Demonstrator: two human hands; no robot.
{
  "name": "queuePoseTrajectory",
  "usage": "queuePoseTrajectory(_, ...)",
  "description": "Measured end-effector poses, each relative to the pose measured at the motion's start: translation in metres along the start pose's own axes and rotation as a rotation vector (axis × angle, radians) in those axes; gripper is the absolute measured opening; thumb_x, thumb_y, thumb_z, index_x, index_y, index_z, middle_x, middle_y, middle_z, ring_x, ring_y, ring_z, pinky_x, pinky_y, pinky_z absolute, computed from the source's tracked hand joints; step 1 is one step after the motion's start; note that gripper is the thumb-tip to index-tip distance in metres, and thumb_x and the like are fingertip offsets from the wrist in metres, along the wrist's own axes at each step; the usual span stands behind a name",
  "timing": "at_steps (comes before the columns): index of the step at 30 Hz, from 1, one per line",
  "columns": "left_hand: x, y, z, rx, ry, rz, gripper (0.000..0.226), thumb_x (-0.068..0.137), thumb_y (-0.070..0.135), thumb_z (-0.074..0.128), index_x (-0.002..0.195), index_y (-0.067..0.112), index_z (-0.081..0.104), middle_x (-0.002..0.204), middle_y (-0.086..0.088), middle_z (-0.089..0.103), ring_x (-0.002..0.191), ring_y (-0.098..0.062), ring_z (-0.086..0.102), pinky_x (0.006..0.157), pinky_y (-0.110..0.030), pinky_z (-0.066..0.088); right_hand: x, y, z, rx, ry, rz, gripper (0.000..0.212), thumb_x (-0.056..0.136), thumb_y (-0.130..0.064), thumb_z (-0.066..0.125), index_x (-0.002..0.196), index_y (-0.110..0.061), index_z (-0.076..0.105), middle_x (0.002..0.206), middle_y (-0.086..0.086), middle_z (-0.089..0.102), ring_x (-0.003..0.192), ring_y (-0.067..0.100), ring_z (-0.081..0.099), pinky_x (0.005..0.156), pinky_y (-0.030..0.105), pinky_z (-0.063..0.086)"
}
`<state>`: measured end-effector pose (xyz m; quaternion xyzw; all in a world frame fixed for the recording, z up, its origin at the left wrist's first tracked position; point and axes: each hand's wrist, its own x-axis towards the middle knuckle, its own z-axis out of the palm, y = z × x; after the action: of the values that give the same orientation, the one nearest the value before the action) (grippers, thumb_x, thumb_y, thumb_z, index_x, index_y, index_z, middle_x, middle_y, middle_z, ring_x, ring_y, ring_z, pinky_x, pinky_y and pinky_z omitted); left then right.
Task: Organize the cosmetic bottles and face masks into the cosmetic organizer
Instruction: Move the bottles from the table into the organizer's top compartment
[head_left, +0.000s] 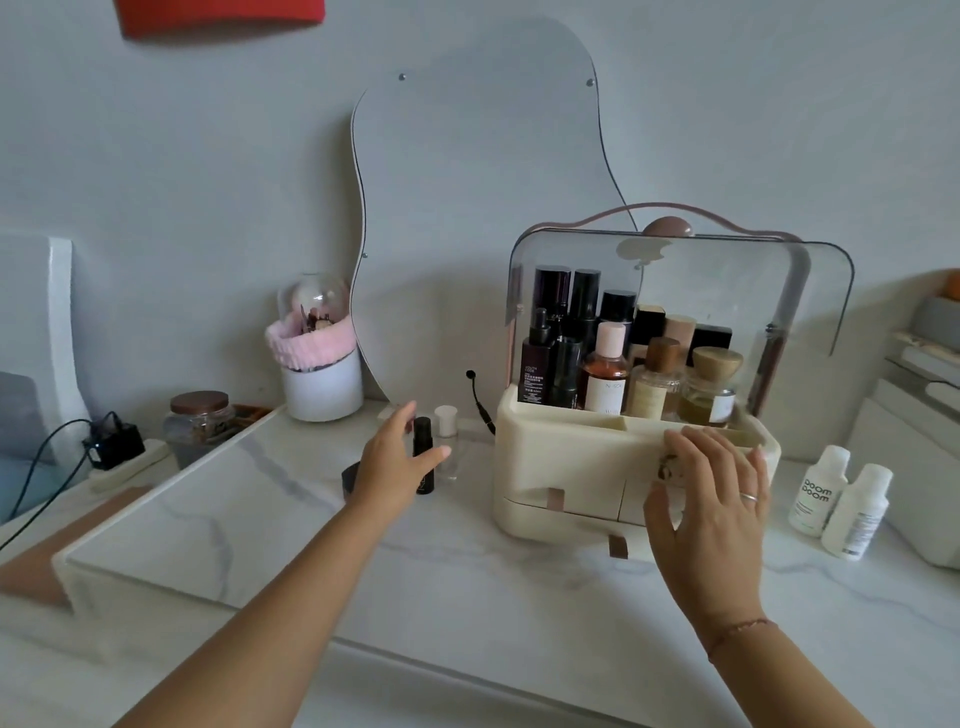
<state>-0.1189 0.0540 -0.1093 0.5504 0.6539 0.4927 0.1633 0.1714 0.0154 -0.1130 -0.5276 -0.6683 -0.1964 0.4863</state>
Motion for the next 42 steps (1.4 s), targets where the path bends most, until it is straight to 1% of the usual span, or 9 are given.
queuePoseTrajectory(11, -0.003, -0.012, 0.009, 0.016, 0.216, -0.035, 0.009, 0.078, 0.018, 0.069, 0.08, 0.013, 0.062, 0.08, 0.002, 0.067, 0.083, -0.022, 0.066, 0.07, -0.032, 0.047, 0.0, 0.0, -0.004, 0.017, -0.042, 0.012, 0.042, 0.08, -0.017, 0.051, 0.12, -0.008, 0.058, 0.123, 0.01, 0.059, 0.124, 0.029, 0.045, 0.118, 0.047, 0.016)
queuePoseTrajectory(15, -0.032, 0.018, -0.012, -0.305, 0.189, 0.106, 0.016, 0.076, 0.019, 0.074, 0.085, 0.031, 0.067, 0.087, 0.017, 0.072, 0.09, -0.003, 0.067, 0.081, -0.024, 0.05, 0.01, -0.021, -0.025, 0.177, -0.104, 0.066, 0.041, 0.082, -0.029, 0.06, 0.119, -0.013, 0.059, 0.117, 0.0, 0.059, 0.106, 0.016, 0.049, 0.108, 0.047, 0.035)
queuePoseTrajectory(19, -0.061, 0.078, -0.022, -0.506, -0.15, 0.218, 0.026, 0.073, 0.014, 0.076, 0.093, 0.029, 0.069, 0.093, 0.005, 0.075, 0.09, -0.009, 0.068, 0.082, -0.02, 0.05, 0.027, -0.076, -0.044, 0.485, -0.436, 0.074, 0.052, 0.075, -0.032, 0.075, 0.122, -0.035, 0.053, 0.106, -0.026, 0.056, 0.095, -0.006, 0.055, 0.08, 0.005, 0.042)
queuePoseTrajectory(22, -0.074, 0.101, -0.022, -0.479, -0.269, 0.281, 0.031, 0.07, 0.025, 0.076, 0.1, 0.023, 0.071, 0.097, 0.007, 0.074, 0.096, -0.008, 0.068, 0.09, -0.027, 0.05, 0.041, -0.093, -0.041, 0.585, -0.54, 0.098, 0.045, 0.076, -0.031, 0.075, 0.117, -0.037, 0.058, 0.089, -0.022, 0.067, 0.089, -0.008, 0.06, 0.075, 0.011, 0.05)
queuePoseTrajectory(29, -0.061, 0.105, -0.008, -0.453, -0.214, 0.301, 0.049, 0.072, 0.056, 0.064, 0.117, 0.036, 0.062, 0.112, 0.015, 0.069, 0.112, -0.006, 0.06, 0.1, -0.04, 0.046, 0.076, -0.09, -0.034, 0.621, -0.546, 0.025, 0.031, 0.08, -0.023, 0.073, 0.11, -0.029, 0.066, 0.084, -0.012, 0.074, 0.079, 0.0, 0.068, 0.074, 0.015, 0.054)
queuePoseTrajectory(32, -0.056, 0.093, 0.009, -0.374, -0.187, 0.258, 0.059, 0.08, 0.062, 0.053, 0.132, 0.034, 0.048, 0.136, 0.021, 0.049, 0.126, 0.006, 0.041, 0.107, -0.016, 0.032, 0.093, -0.084, -0.018, 0.671, -0.409, 0.195, 0.032, 0.081, -0.022, 0.072, 0.112, -0.017, 0.068, 0.088, -0.015, 0.07, 0.083, -0.004, 0.067, 0.076, 0.008, 0.05)
queuePoseTrajectory(35, -0.062, 0.078, 0.024, -0.252, -0.184, 0.268, 0.057, 0.087, 0.046, 0.049, 0.141, 0.031, 0.035, 0.139, 0.029, 0.03, 0.129, 0.015, 0.026, 0.093, 0.008, 0.017, 0.102, -0.077, 0.004, 0.605, -0.343, 0.348, 0.032, 0.081, -0.025, 0.072, 0.11, -0.012, 0.068, 0.089, -0.006, 0.07, 0.087, 0.006, 0.067, 0.08, 0.018, 0.053)
queuePoseTrajectory(38, -0.064, 0.06, 0.029, -0.277, -0.123, 0.259, 0.056, 0.088, 0.042, 0.051, 0.141, 0.033, 0.033, 0.14, 0.029, 0.032, 0.126, 0.02, 0.026, 0.095, 0.005, 0.02, 0.098, -0.077, 0.022, 0.446, -0.417, 0.333, 0.027, 0.08, -0.029, 0.072, 0.102, -0.013, 0.07, 0.09, -0.002, 0.072, 0.087, 0.013, 0.067, 0.078, 0.026, 0.053)
queuePoseTrajectory(42, -0.042, 0.022, 0.028, -0.29, 0.208, 0.154, 0.05, 0.087, 0.024, 0.062, 0.132, 0.023, 0.041, 0.127, 0.011, 0.044, 0.121, -0.007, 0.043, 0.096, -0.016, 0.034, 0.105, -0.075, 0.029, 0.26, -0.639, 0.271, 0.029, 0.079, -0.037, 0.071, 0.095, -0.013, 0.069, 0.088, 0.002, 0.072, 0.079, 0.018, 0.065, 0.07, 0.032, 0.054)
